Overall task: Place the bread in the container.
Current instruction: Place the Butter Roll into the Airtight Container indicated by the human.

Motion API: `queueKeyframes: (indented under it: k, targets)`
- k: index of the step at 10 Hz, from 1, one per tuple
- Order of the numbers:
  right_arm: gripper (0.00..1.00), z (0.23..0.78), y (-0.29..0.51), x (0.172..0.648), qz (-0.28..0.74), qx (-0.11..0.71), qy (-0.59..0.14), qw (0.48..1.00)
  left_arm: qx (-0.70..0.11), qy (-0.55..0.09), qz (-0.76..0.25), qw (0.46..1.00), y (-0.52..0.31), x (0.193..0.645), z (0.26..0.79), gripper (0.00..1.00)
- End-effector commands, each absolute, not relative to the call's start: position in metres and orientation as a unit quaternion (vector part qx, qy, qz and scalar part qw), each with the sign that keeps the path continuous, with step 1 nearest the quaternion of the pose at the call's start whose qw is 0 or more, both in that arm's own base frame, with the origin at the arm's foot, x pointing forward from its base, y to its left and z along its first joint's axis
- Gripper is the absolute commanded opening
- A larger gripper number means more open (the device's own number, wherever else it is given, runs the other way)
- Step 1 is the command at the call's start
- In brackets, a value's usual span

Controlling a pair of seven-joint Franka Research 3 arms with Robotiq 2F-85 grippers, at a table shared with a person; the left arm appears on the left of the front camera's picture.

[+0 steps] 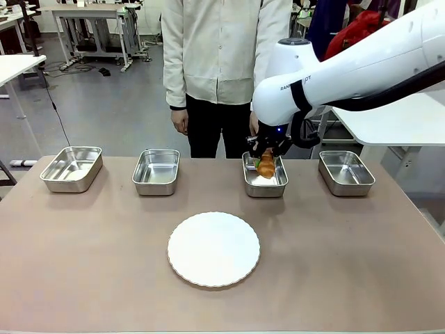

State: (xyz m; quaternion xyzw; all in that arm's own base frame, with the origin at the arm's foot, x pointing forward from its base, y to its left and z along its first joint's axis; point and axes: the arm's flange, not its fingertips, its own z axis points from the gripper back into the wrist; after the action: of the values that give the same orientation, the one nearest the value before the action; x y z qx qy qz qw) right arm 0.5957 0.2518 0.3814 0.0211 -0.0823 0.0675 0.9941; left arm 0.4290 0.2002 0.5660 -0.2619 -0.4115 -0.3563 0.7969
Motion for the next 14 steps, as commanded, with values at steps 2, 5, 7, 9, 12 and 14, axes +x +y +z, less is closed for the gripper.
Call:
queueKeyframes:
  k: [2,5,7,9,12,14]
  targets:
    - [1.00,0.384,0.246,0.591,0.081,0.018,-0.101,0.991,-0.265,-0.418,-0.361,0.791,0.200,0.427,0.567,1.00]
    - [1.00,0.381,0.240,0.594,0.060,0.024,-0.112,0.992,-0.265,-0.418,-0.361,0.791,0.200,0.427,0.567,1.00]
    - [1.00,0.384,0.249,0.598,0.065,0.025,-0.096,0.993,-0.265,-0.418,-0.361,0.791,0.200,0.427,0.567,1.00]
    - [1.00,0.384,0.249,0.598,0.065,0.025,-0.096,0.993,-0.265,-0.418,-0.361,0.791,0.200,0.427,0.567,1.00]
    - [1.00,0.384,0.249,0.598,0.065,0.025,-0.096,0.993,-0.265,-0.418,-0.361,0.791,0.200,0.427,0.567,1.00]
    - [1.00,0.384,0.249,0.598,0.065,0.025,-0.096,0.993,-0.265,-0.418,-0.361,0.791,0.200,0.427,0.567,1.00]
